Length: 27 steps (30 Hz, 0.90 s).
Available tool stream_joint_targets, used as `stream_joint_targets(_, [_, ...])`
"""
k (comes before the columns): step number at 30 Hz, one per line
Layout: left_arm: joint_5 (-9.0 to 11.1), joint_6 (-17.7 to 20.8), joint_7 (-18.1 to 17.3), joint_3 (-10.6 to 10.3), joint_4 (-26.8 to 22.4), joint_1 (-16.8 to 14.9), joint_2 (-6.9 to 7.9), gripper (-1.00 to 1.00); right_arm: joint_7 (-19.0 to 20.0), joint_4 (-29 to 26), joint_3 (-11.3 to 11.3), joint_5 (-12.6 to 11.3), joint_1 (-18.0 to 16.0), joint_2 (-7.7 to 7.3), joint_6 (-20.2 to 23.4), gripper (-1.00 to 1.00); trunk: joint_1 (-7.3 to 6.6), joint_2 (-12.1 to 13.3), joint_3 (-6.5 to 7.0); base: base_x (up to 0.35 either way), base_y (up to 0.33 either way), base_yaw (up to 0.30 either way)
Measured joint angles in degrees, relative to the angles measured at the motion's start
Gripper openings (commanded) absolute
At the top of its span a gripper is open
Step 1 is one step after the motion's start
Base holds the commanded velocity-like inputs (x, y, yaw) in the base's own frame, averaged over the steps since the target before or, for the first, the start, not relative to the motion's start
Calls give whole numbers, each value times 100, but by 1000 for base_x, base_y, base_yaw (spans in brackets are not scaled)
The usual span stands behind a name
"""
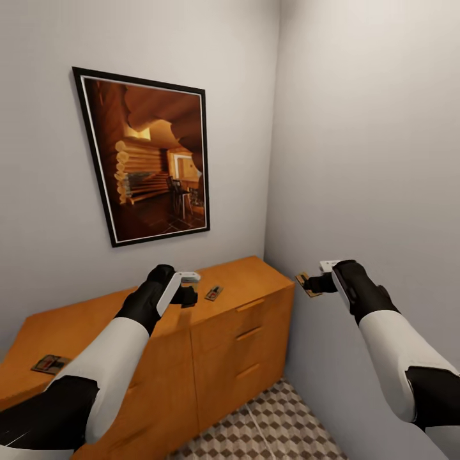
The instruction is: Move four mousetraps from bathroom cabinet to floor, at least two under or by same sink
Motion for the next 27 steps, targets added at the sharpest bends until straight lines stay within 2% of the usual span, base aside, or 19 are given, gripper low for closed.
stream_joint_targets(7, [7, 0, 0, -4, 7, 0, -7, -100, -8, 56, 3, 1, 0, 90, -2, -100, 0, 0, 0, -346, 0, 0])
stream_joint_targets(18, [18, 0, 13, -4, 12, 0, -8, -100, -21, 82, 1, 10, 0, 94, -10, -100, 0, 0, 0, -346, 0, 0])
stream_joint_targets(27, [9, -6, 35, 5, 215, 0, -8, -100, -28, 137, 1, -3, 0, 100, -11, -100, 0, 0, 0, -346, 0, 0])
